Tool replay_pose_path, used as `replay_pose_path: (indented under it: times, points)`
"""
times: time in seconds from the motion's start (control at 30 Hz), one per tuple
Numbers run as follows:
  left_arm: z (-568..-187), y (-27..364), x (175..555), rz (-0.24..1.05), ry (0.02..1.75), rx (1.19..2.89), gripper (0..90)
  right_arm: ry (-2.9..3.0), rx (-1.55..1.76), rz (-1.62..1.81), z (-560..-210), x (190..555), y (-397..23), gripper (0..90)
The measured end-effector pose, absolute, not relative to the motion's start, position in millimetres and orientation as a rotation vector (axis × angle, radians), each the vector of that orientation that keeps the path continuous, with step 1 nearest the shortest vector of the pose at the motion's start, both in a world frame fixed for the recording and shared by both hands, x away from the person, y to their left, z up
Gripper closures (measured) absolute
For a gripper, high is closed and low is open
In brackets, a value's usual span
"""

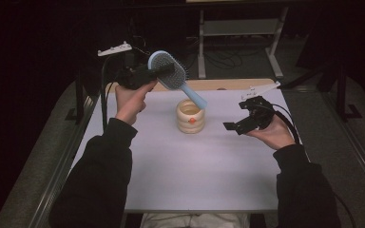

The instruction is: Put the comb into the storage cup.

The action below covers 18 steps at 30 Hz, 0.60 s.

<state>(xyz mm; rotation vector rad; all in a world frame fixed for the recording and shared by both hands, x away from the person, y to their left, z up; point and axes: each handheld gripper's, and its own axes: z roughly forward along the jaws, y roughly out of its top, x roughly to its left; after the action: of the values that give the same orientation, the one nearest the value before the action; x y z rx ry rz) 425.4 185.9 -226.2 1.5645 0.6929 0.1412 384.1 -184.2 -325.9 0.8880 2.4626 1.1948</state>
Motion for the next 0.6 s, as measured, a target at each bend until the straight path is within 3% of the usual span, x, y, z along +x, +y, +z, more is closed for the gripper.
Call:
replay_pose_path:
  times: [0.6]
  points:
    - [-234.9,194.2,442.0,0.218,0.726,1.587,52.7,2.38,1.003,1.251,-354.3,360.6,-220.3,0.0]
